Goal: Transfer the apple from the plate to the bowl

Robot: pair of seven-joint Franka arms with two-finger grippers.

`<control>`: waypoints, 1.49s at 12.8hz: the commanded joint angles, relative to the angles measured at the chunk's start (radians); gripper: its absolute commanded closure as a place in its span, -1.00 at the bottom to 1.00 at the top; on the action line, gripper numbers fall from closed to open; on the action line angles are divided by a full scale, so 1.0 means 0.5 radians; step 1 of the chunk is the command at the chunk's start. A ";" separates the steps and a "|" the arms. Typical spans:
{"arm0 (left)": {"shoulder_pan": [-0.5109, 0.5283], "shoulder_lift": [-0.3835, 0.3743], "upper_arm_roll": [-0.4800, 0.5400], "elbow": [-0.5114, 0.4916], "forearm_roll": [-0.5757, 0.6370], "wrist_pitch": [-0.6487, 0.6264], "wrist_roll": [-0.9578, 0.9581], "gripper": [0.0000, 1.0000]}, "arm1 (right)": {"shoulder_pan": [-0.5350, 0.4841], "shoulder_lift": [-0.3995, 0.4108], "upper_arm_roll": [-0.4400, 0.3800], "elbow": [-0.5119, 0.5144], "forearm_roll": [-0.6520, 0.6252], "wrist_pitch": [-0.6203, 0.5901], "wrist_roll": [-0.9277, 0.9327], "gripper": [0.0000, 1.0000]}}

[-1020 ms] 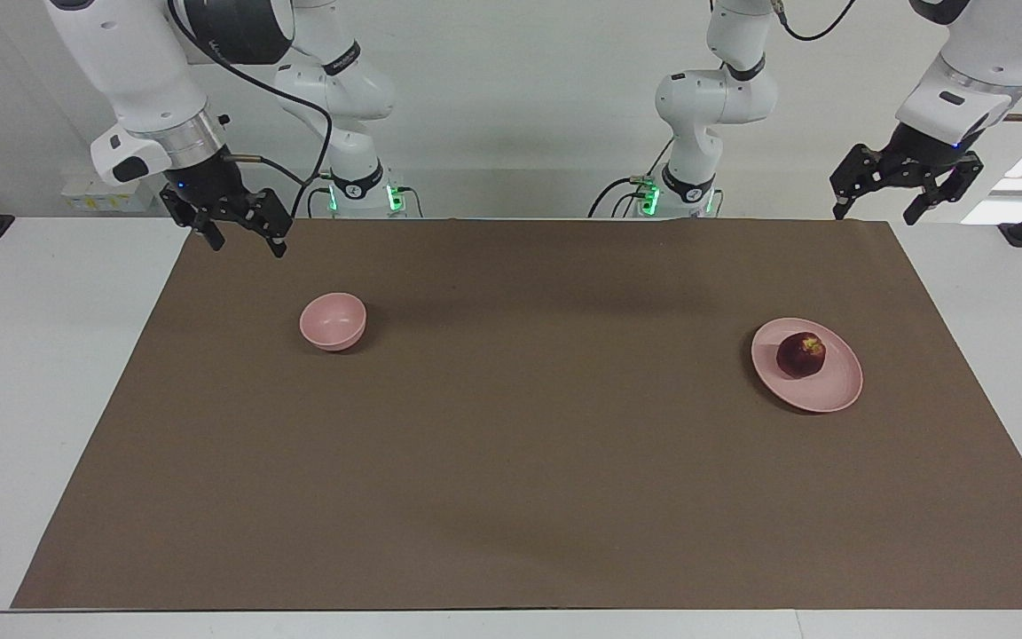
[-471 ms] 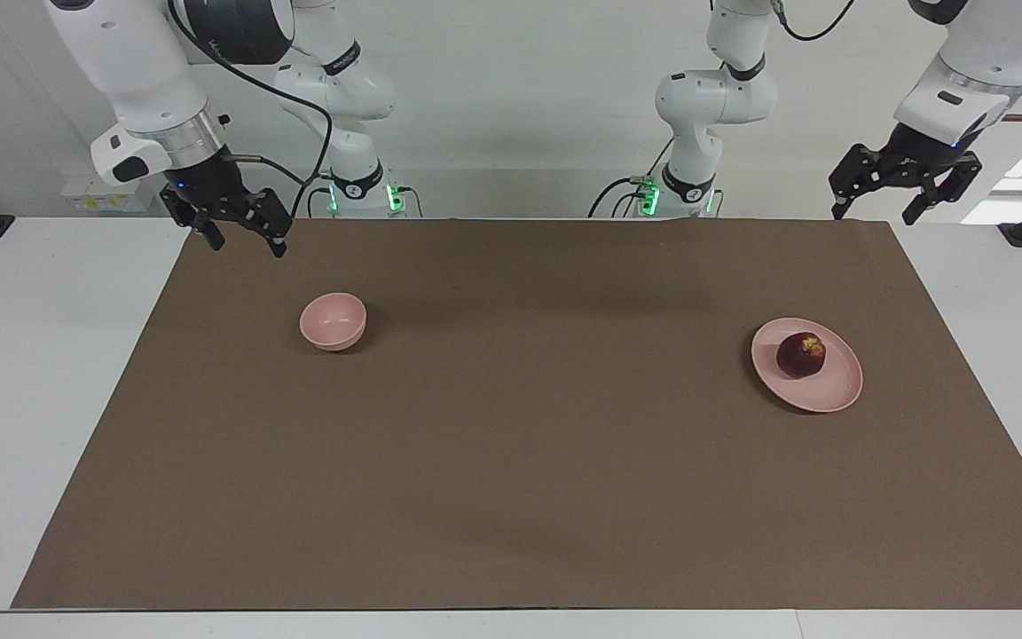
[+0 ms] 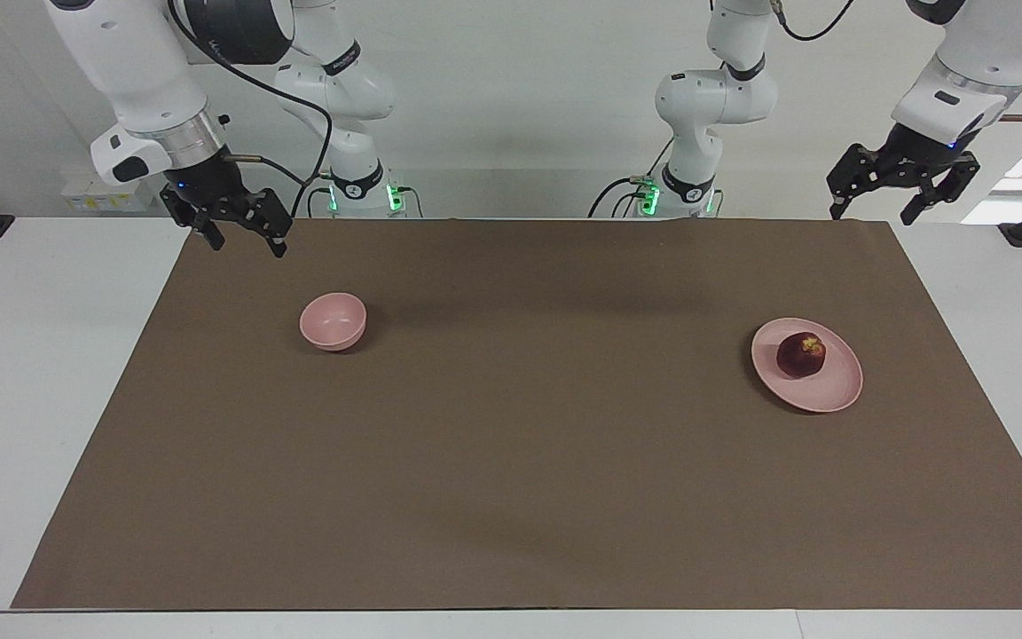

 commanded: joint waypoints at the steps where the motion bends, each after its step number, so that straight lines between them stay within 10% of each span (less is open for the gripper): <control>1: -0.010 -0.008 0.000 0.015 0.020 0.002 -0.004 -1.00 | -0.014 -0.021 0.005 -0.022 0.036 0.012 -0.024 -1.00; 19: -0.007 -0.008 0.000 0.015 0.020 -0.025 0.002 -1.00 | -0.014 -0.021 0.008 -0.022 0.036 0.012 -0.024 -1.00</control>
